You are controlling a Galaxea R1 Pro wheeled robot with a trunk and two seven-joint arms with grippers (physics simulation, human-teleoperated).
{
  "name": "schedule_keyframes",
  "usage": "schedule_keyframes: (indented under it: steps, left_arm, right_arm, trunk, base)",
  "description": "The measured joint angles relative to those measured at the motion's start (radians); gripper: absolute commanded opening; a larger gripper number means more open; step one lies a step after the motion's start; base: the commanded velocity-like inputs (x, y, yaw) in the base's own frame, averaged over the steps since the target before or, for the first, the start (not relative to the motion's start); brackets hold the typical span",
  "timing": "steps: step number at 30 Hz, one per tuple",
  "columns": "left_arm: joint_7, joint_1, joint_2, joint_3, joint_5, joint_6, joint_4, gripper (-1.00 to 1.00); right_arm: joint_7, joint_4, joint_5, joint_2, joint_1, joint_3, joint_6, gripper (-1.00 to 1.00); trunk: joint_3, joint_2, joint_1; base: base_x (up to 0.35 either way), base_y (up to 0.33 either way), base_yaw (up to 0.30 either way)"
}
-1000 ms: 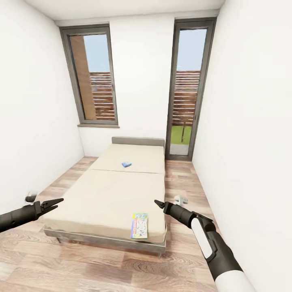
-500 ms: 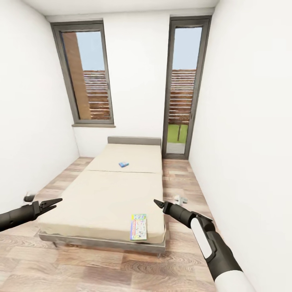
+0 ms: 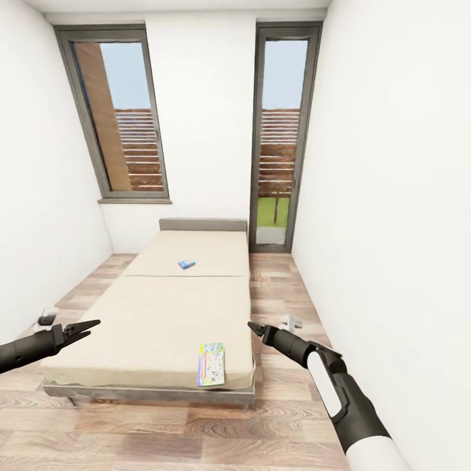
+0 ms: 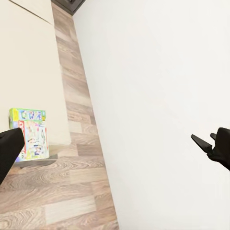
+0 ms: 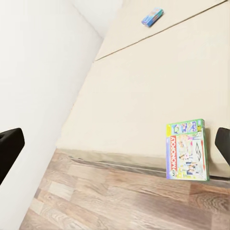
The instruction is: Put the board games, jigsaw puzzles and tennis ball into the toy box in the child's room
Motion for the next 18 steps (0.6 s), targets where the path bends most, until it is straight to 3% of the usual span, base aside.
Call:
schedule_keyframes:
  steps: [7, 18]
  left_arm:
    - [0.0, 0.0, 0.0, 0.0, 0.0, -0.001, 0.0, 1.0]
    - [0.001, 0.0, 0.0, 0.0, 0.0, -0.003, 0.0, 1.0]
  right_arm:
    - [-0.001, 0.0, 0.004, 0.003, 0.0, 0.001, -0.004, 1.0]
    - [0.001, -0.003, 0.003, 0.002, 0.0, 0.0, -0.006, 1.0]
  trunk:
    - [-0.001, 0.0, 0.0]
    - [-0.001, 0.0, 0.0]
  base:
    - [0.101, 0.121, -0.007]
    - [0.018, 0.017, -0.001]
